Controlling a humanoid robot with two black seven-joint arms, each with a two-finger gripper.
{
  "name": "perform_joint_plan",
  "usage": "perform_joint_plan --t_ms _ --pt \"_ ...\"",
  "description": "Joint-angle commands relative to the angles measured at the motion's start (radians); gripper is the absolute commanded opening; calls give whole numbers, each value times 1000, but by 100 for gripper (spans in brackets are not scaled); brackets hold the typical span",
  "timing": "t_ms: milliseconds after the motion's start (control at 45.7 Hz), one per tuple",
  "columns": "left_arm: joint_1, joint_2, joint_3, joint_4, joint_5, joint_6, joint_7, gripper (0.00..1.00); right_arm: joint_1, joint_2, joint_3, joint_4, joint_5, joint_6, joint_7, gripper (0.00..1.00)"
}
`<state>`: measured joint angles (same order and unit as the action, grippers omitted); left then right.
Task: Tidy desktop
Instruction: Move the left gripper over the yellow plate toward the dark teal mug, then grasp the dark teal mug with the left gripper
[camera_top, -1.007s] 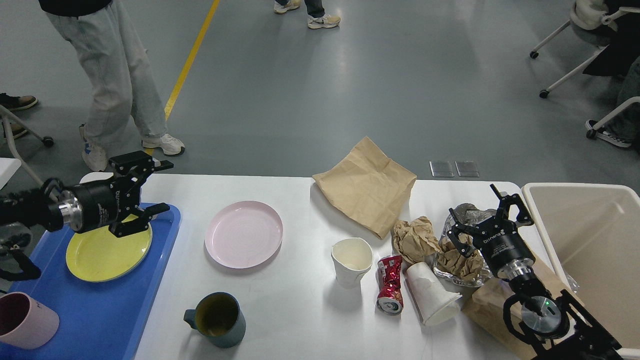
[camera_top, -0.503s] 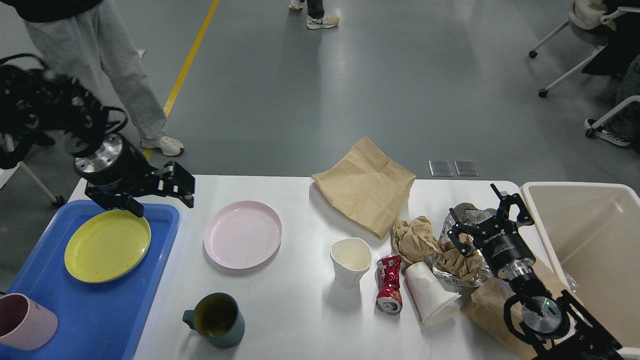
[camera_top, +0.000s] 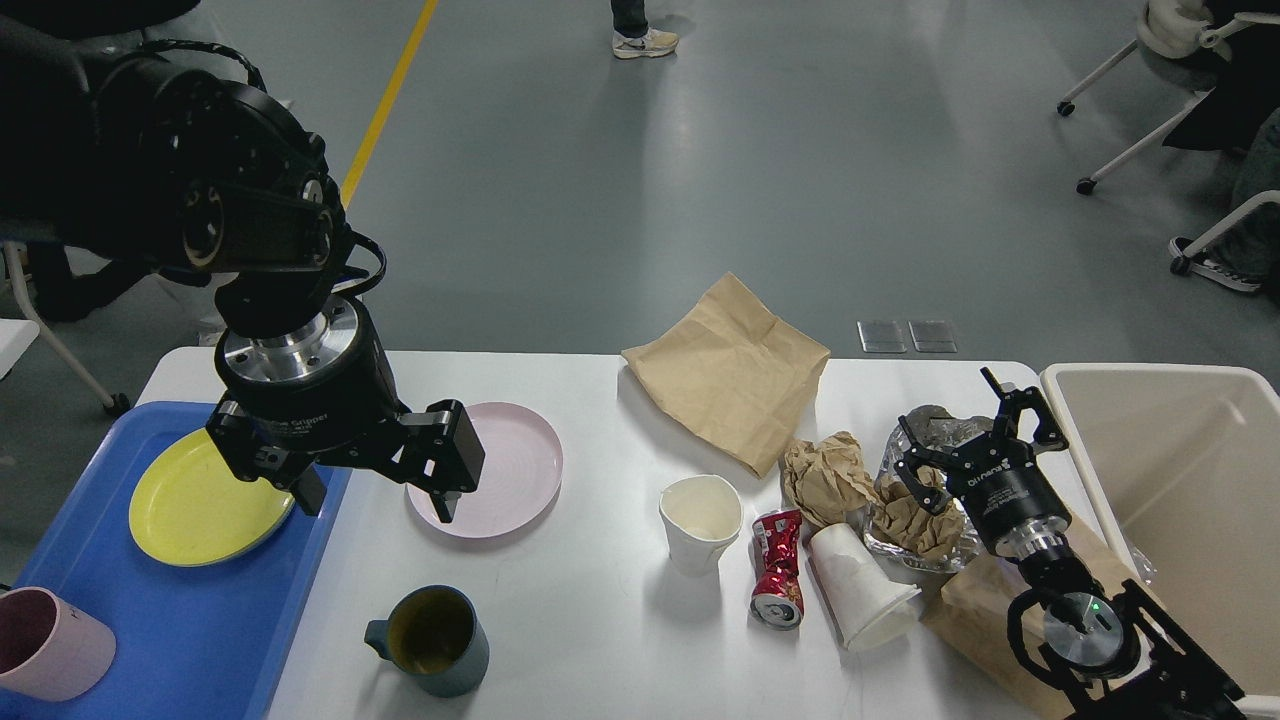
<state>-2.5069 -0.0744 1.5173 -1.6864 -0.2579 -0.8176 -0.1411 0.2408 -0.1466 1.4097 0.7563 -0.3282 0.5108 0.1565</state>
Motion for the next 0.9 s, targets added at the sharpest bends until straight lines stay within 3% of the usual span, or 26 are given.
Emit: perform_joint_plan --t_ms 0,372,569,722,876 --pt "3 -1 43 -9 -37 41 -1 97 0 -1 0 0 0 0 0 100" --pt "132 67 57 4 -30 70 -8 97 0 -1 0 0 0 0 0 100" --pt "342 110 14 28 -32 233 0 96 0 -1 0 0 0 0 0 100" --pt "531 130 -20 36 -41 391 -3 85 0 -1 0 0 0 0 0 100" --pt "667 140 -55 65 -122 469 -2 84 0 -1 0 0 0 0 0 100"
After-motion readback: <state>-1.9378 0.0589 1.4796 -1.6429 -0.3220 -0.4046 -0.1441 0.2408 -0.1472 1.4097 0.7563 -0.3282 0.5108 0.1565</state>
